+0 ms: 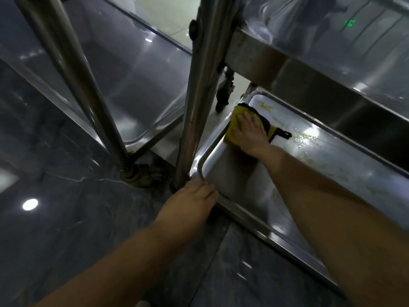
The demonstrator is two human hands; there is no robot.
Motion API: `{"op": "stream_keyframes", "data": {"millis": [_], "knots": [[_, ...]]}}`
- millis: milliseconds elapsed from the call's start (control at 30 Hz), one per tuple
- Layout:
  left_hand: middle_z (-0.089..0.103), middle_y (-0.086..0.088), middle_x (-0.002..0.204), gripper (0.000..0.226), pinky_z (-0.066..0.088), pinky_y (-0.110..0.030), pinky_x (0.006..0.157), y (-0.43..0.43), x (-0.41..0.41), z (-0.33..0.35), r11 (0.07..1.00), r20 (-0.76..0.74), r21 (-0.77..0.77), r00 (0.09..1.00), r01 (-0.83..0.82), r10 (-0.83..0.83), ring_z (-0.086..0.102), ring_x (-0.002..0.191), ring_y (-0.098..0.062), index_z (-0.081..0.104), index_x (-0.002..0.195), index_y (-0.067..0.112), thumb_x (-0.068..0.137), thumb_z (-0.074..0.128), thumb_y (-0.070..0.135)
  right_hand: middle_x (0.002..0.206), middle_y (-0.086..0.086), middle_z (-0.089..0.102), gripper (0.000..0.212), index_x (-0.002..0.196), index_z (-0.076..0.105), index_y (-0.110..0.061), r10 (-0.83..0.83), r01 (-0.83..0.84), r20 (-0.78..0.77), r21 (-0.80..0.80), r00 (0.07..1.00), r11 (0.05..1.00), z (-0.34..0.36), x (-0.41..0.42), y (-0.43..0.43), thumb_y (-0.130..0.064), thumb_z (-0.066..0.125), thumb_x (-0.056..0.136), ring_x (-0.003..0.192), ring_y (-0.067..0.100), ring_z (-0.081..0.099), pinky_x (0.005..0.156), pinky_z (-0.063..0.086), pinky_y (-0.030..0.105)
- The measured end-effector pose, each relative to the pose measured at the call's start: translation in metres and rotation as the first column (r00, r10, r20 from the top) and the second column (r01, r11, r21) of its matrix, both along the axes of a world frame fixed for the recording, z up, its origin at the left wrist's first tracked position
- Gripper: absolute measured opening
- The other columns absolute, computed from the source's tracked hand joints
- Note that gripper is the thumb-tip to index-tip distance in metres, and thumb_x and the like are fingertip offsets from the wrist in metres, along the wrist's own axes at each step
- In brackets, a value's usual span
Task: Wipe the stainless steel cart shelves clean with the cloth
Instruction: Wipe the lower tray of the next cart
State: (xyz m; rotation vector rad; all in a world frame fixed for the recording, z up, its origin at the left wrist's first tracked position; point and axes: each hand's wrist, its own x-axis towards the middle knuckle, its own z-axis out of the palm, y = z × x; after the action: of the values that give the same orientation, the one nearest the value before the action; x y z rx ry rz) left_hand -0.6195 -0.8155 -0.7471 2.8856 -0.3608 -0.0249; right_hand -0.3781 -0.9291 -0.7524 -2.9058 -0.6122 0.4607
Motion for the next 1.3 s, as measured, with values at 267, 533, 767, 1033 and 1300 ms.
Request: {"op": "stream_keyframes", "data": {"millis": [267,533,767,1033,1300], "knots": [[0.025,0.003,0.155,0.085,0.029,-0.023,0.108,0.000,-0.009,-0.002,1.000,-0.075,-0.015,0.997,-0.020,0.019,0.023,0.142,-0.014,0.027,0.148,0.018,0.075,0.070,0.015,0.161,-0.004,-0.009,0.060,0.153,0.001,-0.030,0.061,-0.062,0.020,0.030,0.998,0.998,-0.007,-0.034,-0.004,-0.049,0.023,0.100,0.147,0.018,-0.011,0.117,-0.007,0.038],[0.067,-0.002,0.117,0.084,0.051,-0.030,0.085,-0.002,-0.014,-0.018,1.000,0.076,-0.029,0.997,-0.007,0.009,0.064,0.108,-0.019,0.068,0.115,0.013,0.032,0.079,0.011,0.149,-0.027,-0.008,0.062,0.143,0.004,-0.041,0.355,-0.345,-0.029,0.180,0.934,0.921,-0.004,-0.139,-0.072,-0.060,0.017,0.085,0.137,-0.007,-0.019,0.112,-0.011,0.018],[0.064,-0.004,0.122,0.070,0.042,-0.038,0.096,-0.004,-0.014,-0.019,0.998,0.064,-0.052,0.997,-0.043,0.046,0.061,0.113,-0.022,0.064,0.120,0.011,0.053,0.048,0.013,0.160,-0.005,0.000,0.074,0.151,0.006,-0.029,0.204,-0.203,0.080,-0.018,0.976,0.979,-0.018,-0.049,-0.066,-0.057,0.006,0.082,0.147,0.017,-0.007,0.119,-0.002,0.036],[0.063,-0.007,0.124,0.079,0.037,-0.044,0.098,0.000,-0.013,-0.020,0.998,0.067,0.049,0.997,-0.041,0.037,0.060,0.114,-0.021,0.063,0.122,0.012,0.045,0.073,0.006,0.161,0.001,-0.009,0.060,0.153,0.001,-0.028,-0.217,0.217,-0.016,0.004,0.976,0.976,-0.007,-0.002,-0.061,-0.043,0.028,0.101,0.146,0.034,-0.013,0.116,-0.006,0.044],[0.063,-0.010,0.123,0.071,0.033,-0.034,0.107,-0.005,-0.018,-0.019,0.996,0.089,0.045,0.993,-0.078,0.073,0.060,0.114,-0.026,0.063,0.122,0.009,0.051,0.059,0.008,0.157,-0.005,-0.019,0.080,0.149,-0.014,-0.031,-0.096,0.096,-0.001,-0.006,0.995,0.995,-0.031,-0.158,-0.103,-0.074,-0.012,0.081,0.145,0.027,-0.017,0.117,-0.011,0.042]]}}
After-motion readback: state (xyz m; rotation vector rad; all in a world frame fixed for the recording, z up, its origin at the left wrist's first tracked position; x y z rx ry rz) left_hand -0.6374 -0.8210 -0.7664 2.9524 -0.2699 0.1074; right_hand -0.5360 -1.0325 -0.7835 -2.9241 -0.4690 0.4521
